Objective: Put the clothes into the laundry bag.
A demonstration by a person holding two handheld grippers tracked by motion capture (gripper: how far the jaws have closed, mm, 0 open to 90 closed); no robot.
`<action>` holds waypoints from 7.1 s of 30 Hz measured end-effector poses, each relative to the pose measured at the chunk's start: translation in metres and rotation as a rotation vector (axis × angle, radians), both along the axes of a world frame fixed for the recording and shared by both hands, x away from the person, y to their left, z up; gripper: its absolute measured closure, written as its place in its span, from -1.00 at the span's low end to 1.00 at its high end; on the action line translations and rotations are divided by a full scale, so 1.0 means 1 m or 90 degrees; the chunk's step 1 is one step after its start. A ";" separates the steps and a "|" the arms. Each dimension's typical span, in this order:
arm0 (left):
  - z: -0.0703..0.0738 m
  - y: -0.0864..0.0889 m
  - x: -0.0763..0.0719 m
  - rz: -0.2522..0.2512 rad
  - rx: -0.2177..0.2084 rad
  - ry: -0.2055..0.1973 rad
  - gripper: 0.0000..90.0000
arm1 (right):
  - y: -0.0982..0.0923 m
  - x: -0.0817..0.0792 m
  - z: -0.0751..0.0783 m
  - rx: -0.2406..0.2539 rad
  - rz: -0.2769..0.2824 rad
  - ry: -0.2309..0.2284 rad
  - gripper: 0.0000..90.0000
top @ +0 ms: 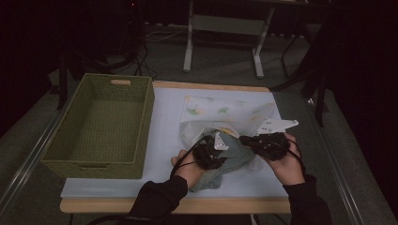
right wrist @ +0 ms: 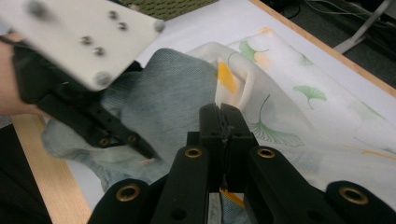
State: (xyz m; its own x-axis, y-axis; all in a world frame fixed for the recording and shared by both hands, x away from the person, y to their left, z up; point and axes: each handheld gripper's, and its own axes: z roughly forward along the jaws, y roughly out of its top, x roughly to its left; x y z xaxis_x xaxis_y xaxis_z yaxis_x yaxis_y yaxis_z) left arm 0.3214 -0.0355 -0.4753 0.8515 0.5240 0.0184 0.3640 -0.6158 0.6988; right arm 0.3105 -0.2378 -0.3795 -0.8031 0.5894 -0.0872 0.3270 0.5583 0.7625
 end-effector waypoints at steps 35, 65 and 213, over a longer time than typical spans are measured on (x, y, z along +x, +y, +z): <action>0.012 -0.005 0.000 0.051 -0.085 -0.026 0.57 | 0.018 -0.032 -0.011 -0.004 0.103 0.011 0.98; 0.006 -0.011 0.005 0.054 -0.069 -0.036 0.57 | -0.058 -0.075 -0.041 0.018 -0.088 -0.028 0.22; 0.019 0.048 -0.036 0.052 -0.048 -0.048 -0.61 | -0.002 -0.013 -0.008 0.076 -0.004 0.039 0.98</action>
